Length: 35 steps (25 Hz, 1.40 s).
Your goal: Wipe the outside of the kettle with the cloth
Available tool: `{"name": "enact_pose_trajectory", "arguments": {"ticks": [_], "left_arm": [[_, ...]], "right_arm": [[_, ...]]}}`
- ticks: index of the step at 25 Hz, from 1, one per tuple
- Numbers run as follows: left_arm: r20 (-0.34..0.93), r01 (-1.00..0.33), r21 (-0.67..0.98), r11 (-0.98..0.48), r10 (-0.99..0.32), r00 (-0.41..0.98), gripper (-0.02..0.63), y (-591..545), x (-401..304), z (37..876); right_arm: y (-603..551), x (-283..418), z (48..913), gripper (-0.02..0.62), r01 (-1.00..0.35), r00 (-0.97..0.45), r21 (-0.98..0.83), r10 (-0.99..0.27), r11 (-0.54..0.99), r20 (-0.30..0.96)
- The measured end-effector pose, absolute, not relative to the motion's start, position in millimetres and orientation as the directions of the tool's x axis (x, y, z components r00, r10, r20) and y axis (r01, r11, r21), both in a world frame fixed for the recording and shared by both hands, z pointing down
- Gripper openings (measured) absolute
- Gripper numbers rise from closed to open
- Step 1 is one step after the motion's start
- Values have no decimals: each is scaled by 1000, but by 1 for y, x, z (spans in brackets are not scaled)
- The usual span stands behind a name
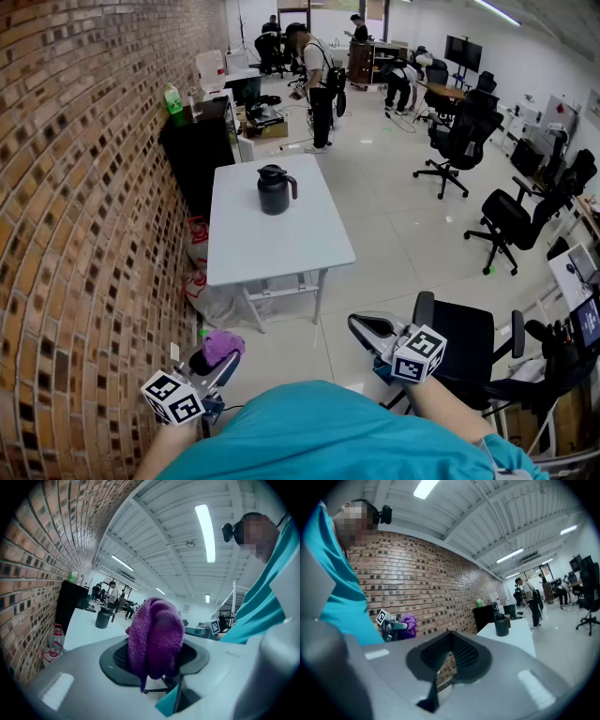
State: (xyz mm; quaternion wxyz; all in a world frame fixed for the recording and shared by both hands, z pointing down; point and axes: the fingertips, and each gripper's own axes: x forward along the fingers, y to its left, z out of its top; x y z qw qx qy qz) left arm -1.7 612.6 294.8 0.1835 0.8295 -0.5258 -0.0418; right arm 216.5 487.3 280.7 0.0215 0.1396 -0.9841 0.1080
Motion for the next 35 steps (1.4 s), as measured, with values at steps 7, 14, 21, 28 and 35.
{"name": "enact_pose_trajectory", "arguments": {"ticks": [7,14,21,28,35], "left_arm": [[104,-846,383,-371,-893,439,190,585,51,289],[141,-849,374,-373,-882,450,190,556,52,297],[127,-807,400,-434,-846,518,190,458,-11,326],[152,-737,453,-502,-771,619,190,322,-133,363],[204,-715,441,-543,-715,669,190,209,-212,375]], "right_arm": [[443,217,286,3,-242,-970,-195,-232,951,73],[416,198,293,4,-208,-978,-235,-200,949,57],[328,142,317,4,-271,-961,-226,-252,935,113],[211,26,325,5,-349,-936,-234,-327,907,127],[114,-38,322,3,-406,-910,-203,-373,891,183]]}}
